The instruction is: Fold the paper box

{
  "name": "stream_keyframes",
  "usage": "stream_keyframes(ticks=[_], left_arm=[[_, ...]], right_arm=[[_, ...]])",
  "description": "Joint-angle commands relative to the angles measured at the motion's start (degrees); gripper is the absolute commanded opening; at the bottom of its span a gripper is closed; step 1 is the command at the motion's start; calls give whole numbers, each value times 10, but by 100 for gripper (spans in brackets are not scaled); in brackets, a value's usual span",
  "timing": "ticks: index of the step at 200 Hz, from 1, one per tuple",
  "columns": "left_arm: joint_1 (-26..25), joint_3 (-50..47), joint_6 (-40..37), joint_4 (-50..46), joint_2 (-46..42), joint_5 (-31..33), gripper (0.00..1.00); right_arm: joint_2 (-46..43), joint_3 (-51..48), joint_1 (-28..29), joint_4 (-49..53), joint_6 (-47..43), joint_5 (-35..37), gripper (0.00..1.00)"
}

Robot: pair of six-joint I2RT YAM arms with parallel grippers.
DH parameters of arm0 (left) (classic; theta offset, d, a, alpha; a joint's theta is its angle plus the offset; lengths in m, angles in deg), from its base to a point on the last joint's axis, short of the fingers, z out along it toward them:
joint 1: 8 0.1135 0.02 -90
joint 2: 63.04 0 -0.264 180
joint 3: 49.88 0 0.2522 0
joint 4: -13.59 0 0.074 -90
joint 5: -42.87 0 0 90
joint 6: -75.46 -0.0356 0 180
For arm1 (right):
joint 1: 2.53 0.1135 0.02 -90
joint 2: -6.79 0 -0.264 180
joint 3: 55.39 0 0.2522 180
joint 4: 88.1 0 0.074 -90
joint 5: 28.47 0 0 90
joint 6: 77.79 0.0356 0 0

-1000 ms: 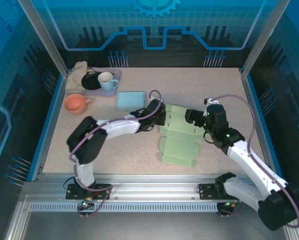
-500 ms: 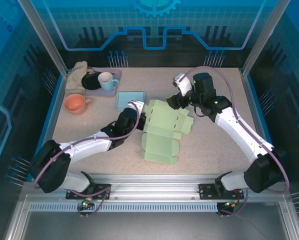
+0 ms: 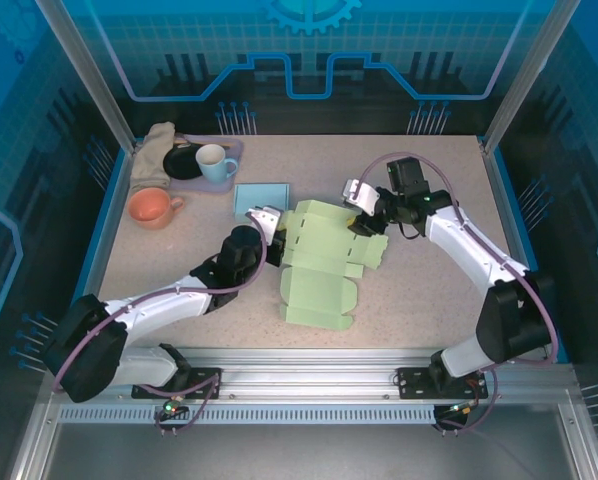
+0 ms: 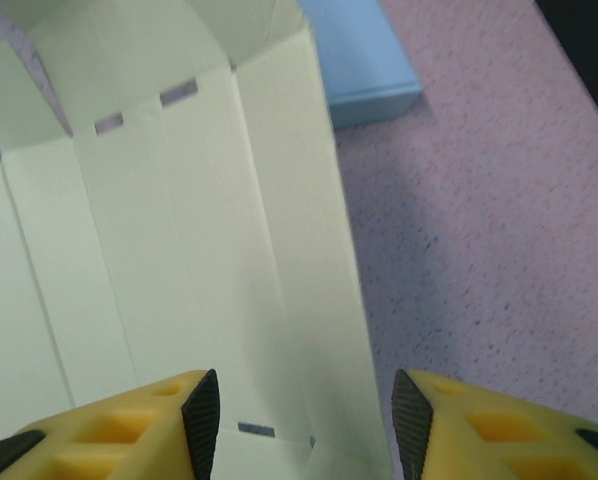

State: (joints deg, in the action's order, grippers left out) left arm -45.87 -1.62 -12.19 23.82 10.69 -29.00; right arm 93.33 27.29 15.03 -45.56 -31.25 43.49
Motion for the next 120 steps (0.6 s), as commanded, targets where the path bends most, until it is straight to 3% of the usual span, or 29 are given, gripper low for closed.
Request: stream_keyframes(ticks=[1,44,120], left_arm=[[2,-12,-18,33,-8,-18,0],[2,-21,-19,41,-2,-27,0],[2,-33,-18,48,-19,-35,0]], right_arm=[[22,32,-6,54,-38,8,50],[52,60,-12,78,-49,15,43],[116,103,-16,137,-64,-11,42]])
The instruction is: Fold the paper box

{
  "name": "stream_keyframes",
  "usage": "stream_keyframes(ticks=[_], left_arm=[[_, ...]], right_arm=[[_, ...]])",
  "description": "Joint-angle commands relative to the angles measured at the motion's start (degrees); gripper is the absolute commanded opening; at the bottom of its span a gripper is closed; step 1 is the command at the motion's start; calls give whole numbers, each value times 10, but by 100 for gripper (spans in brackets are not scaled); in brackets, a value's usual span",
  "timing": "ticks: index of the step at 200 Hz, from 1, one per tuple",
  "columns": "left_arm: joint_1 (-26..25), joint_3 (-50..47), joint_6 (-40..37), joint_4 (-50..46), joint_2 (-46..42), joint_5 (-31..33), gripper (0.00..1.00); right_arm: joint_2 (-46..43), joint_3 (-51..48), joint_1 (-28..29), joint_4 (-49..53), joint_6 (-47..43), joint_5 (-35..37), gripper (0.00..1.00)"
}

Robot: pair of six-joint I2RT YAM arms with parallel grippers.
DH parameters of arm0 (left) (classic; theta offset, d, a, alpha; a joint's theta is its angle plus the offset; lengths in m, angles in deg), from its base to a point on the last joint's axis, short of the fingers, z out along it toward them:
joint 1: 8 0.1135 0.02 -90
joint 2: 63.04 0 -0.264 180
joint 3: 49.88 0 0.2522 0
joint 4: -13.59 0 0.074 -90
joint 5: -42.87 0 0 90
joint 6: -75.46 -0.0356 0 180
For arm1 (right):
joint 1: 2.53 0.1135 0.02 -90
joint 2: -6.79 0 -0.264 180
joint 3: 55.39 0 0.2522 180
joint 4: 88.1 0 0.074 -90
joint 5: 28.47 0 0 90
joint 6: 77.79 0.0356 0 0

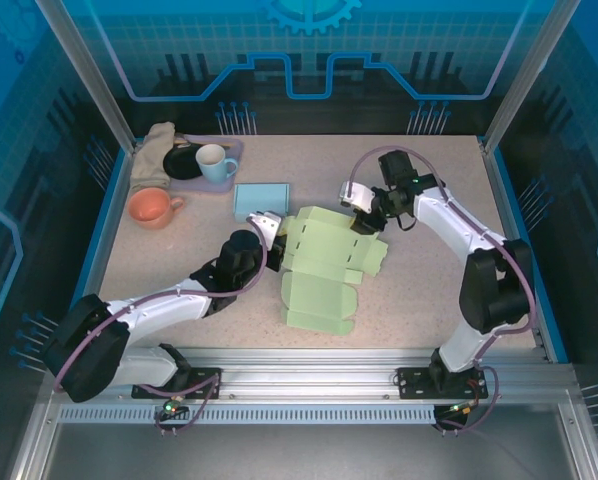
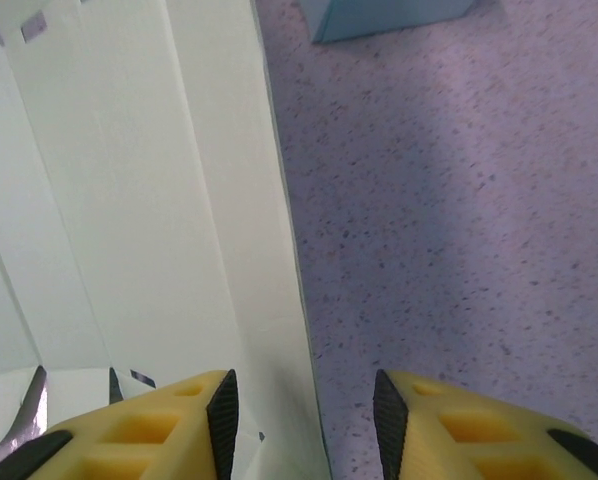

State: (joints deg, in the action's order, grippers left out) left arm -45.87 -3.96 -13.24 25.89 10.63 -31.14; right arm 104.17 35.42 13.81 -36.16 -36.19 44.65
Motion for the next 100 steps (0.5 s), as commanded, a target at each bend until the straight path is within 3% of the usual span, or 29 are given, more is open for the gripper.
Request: stream_keyframes(ticks=[1,33,53,100], left_arm=[[2,-10,-8,28,-19,-13,0],[2,-15,-10,35,-21,-20,0],[2,-18,-10,38,-23,-22,0],[2,-21,-10,40,-26,-22,0]], right_arm=[[8,22,-4,44,-15,-24,42],[28,32,-5,62,-25,-23,41],[51,47,-5,74,-28,-15,27],[53,51,-6,88,-37,-28,27]])
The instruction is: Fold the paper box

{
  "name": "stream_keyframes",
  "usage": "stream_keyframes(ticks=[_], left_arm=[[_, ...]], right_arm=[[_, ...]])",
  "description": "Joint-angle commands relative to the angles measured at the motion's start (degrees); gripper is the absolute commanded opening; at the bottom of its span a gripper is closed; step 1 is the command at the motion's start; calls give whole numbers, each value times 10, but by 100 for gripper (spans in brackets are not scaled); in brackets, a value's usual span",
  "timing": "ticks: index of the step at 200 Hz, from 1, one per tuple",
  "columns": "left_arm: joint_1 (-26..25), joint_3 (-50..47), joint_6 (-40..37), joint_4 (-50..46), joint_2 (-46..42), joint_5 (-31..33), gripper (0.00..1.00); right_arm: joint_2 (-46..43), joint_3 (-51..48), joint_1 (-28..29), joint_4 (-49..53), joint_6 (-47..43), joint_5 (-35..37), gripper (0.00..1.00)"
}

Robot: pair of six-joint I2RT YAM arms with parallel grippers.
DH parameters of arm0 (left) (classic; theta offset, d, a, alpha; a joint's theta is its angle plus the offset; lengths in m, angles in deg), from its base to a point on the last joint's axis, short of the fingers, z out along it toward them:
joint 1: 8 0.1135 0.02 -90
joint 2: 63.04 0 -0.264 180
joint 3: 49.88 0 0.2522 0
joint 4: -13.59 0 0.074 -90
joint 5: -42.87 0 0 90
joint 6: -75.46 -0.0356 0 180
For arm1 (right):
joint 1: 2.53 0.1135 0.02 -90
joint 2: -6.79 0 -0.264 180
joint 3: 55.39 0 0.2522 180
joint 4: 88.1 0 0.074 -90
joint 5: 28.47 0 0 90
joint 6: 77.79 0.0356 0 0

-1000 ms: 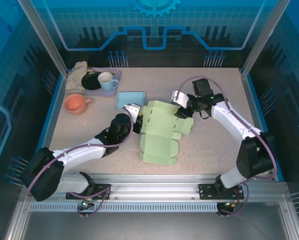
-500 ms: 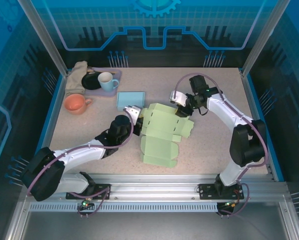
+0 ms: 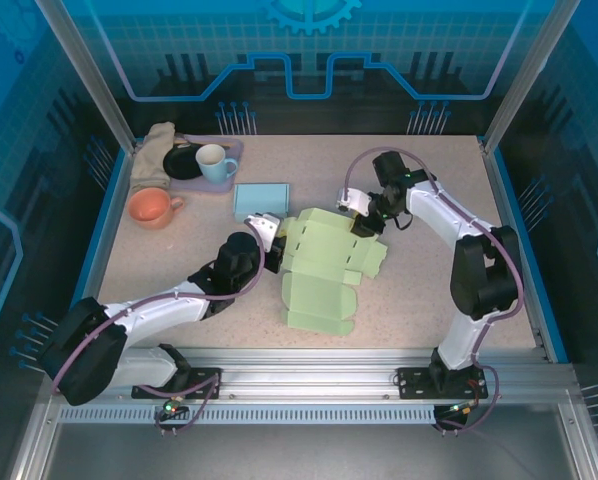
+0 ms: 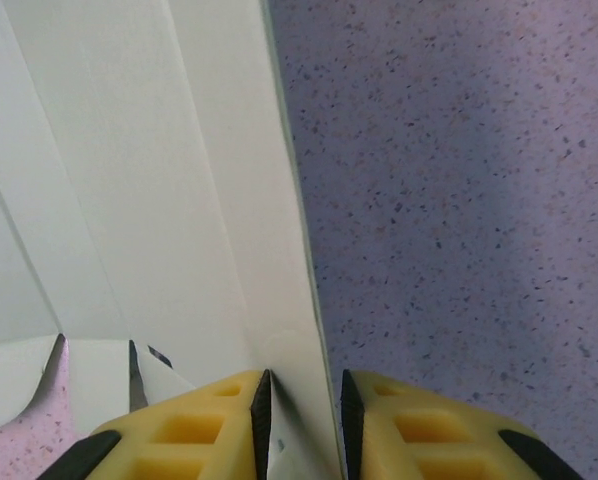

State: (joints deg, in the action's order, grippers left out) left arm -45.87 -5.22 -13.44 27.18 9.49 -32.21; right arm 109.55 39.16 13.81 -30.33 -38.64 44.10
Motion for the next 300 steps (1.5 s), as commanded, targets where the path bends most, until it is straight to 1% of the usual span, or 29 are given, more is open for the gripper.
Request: stream_keyframes(ticks=[1,38,48,61,70,82,97,107,123,135,147,151,156,172,175,180,187,202,218,245,264,282,300], left_arm=[[2,-8,-8,28,-15,-11,0],[2,-10,-8,29,-18,-11,0],[2,-9,-8,30,-19,-9,0],[2,-10,-7,30,-20,-2,0],[2,-8,-5,29,-18,5,0],[2,-4,-1,25,-13,22,2],[3,5,11,19,-4,46,6],[3,17,33,5,-3,72,12],[3,43,82,-46,-16,126,16],[3,61,133,-101,-42,169,16],[3,81,188,-170,-75,199,17],[4,91,207,-195,-87,206,21],[4,100,234,-224,-99,209,22],[5,126,294,-288,-134,190,22],[4,128,303,-296,-139,182,25],[4,136,314,-306,-145,167,27],[4,145,333,-322,-148,149,29],[4,167,359,-348,-145,113,31],[4,170,364,-323,-131,63,31],[4,191,367,-288,-74,-19,31],[2,195,378,-252,-41,-61,31],[-1,195,385,-230,-17,-72,31],[-1,195,379,-221,0,-58,31]], right_arm=[[-2,14,-6,31,-13,-23,27],[1,12,-1,33,-20,-24,26],[0,13,1,36,-23,-23,21],[-5,13,4,37,-23,-19,12],[-11,12,7,36,-22,-18,7],[-21,8,11,34,-19,-16,0],[-31,3,21,32,-17,-7,0],[-35,5,31,36,-10,11,0],[-32,26,45,58,9,44,0],[-25,46,51,82,25,58,0],[-17,64,54,100,39,64,0],[-15,68,55,104,44,66,0],[-12,73,56,108,49,68,0],[-3,85,59,121,61,75,0],[-2,88,59,123,62,75,0],[0,90,60,126,64,76,0],[1,93,60,129,68,77,0],[0,96,60,130,74,79,0],[-2,97,60,129,76,73,0],[-6,95,60,129,73,64,0],[-12,93,59,128,71,57,0],[-16,89,59,125,69,55,0],[-19,86,60,124,68,53,0]])
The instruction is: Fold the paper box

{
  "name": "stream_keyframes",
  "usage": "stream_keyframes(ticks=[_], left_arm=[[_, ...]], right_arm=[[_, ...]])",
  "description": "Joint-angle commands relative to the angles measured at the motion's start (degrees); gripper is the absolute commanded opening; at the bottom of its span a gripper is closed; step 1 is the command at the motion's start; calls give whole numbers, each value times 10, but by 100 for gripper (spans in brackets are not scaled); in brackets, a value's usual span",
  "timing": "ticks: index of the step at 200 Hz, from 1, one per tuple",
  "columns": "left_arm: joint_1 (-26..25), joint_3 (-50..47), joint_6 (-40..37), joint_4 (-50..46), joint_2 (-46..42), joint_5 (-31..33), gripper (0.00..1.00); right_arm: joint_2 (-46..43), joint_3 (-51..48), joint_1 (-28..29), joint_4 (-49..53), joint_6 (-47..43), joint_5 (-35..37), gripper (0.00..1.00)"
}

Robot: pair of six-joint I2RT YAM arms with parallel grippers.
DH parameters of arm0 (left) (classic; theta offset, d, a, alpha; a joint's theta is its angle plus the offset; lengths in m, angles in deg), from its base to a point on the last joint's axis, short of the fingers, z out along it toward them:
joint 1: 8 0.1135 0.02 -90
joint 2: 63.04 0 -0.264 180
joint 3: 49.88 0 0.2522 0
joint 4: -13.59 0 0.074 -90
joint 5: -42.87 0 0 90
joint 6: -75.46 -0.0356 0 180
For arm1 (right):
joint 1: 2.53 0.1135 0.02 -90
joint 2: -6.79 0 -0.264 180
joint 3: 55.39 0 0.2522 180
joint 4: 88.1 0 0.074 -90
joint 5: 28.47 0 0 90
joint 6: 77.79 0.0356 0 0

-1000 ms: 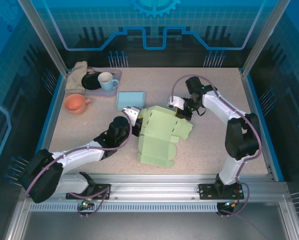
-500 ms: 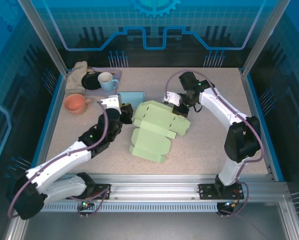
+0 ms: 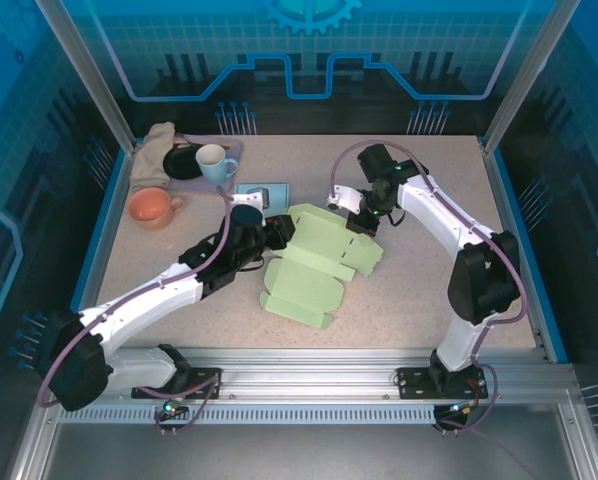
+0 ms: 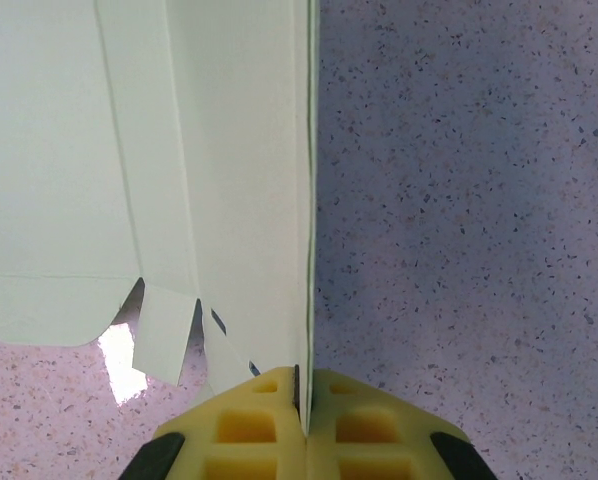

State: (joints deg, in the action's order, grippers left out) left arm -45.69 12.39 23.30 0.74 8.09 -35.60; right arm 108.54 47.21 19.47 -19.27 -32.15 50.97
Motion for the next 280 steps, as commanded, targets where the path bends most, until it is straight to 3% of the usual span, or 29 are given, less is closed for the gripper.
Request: stream_keyframes(ticks=[1,30,67,107,176,217,280], left_arm=[[-3,19,11,43,14,-22,31],[-1,6,-17,68,23,36,32],[0,-4,-54,118,25,59,54],[1,-17,-58,175,48,19,53],[1,7,-87,180,87,43,48],[-1,-4,-69,212,90,-38,44],[-6,22,-77,215,120,-83,43]], right_arm=[[-9,6,3,13,3,-16,0],[-10,3,4,12,1,-21,0],[-13,1,4,11,-4,-26,0],[-12,-1,7,12,-4,-27,0],[-9,0,7,11,-6,-26,0],[-4,1,5,8,-6,-29,0],[-13,-6,5,2,-10,-48,0]])
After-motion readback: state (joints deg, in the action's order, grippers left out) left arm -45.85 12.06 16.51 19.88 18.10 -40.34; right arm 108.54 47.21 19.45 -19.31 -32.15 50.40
